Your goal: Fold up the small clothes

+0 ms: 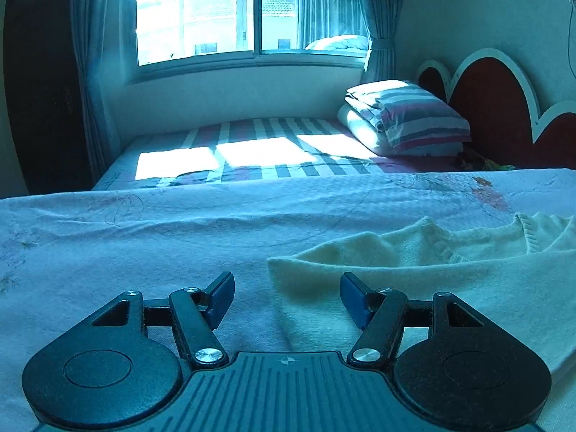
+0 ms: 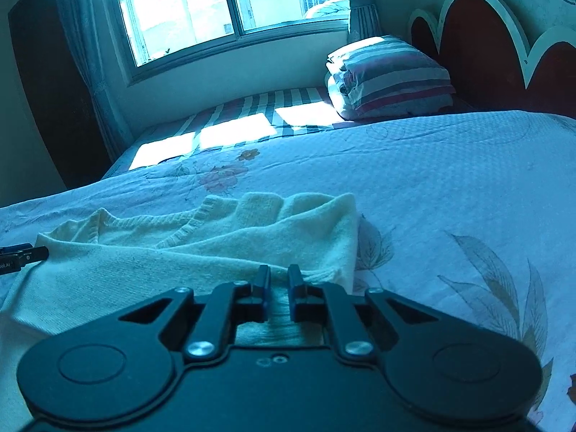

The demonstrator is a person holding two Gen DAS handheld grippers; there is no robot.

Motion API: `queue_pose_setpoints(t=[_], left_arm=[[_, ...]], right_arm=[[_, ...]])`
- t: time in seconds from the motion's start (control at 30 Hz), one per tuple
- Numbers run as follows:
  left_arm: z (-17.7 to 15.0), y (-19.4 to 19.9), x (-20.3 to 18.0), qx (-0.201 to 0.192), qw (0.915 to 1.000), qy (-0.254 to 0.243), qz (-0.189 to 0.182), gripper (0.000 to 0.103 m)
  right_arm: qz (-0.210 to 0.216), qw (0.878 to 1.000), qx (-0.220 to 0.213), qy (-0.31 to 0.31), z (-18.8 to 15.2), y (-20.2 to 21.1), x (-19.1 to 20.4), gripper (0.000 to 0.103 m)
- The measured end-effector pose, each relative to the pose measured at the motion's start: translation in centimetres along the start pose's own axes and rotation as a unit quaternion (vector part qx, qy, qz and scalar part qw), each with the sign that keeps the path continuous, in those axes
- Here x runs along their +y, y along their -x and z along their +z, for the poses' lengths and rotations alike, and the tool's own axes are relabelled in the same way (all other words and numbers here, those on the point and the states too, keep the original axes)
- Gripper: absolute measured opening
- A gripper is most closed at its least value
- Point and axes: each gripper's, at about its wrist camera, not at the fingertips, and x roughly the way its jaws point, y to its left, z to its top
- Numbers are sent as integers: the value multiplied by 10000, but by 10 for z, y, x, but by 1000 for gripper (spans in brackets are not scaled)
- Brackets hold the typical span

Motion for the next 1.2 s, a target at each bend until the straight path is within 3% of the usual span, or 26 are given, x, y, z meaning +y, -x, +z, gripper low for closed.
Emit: queue_pose_setpoints(t=[0.1, 0.2, 0.27, 0.37, 0.47, 0.67, 0.83, 0.87, 0.9, 0.97, 1.07, 1.2], left_arm=[[3, -12, 9, 153, 9995, 207, 182, 65], [2, -29, 20, 430, 9977, 476, 204, 70], [8, -24, 17, 483, 9974, 454, 267, 70], [8, 13, -2, 147, 9992, 344, -154, 70], [-4, 40, -38, 157, 9977, 52, -650, 70], [-17, 57, -108, 95, 9943, -449, -959, 70], [-23, 40, -122, 526, 9908, -686, -1046, 70], [-27, 42, -121, 419, 9910, -710, -1050, 70], [-30, 44, -118, 392, 9912, -745, -1021, 70], [-33, 49, -106, 344, 9931, -733, -850, 70], [-40, 55, -76, 308, 9955, -571, -693, 70], [-46, 60, -47, 327, 9974, -410, -491, 75]], right_arm=[[72, 9999, -128, 50, 6, 3, 3, 20], [-147, 9995, 209, 177, 5, -15, 2, 16], [-171, 9994, 203, 206, 4, -19, 0, 16], [-84, 9999, 102, 93, 11, -5, 5, 20], [310, 9992, -36, 261, 7, 16, 25, 21], [937, 9927, 164, 746, -19, 18, 88, 21], [1125, 9879, 261, 1039, -19, 9, 117, 21], [1097, 9866, 428, 1127, -19, 4, 119, 23], [1027, 9850, 769, 1152, -22, -5, 118, 22], [969, 9856, 700, 1198, -27, -3, 107, 21], [508, 9923, 560, 984, -27, 9, 73, 21], [251, 9972, 478, 526, -29, 23, 13, 9]])
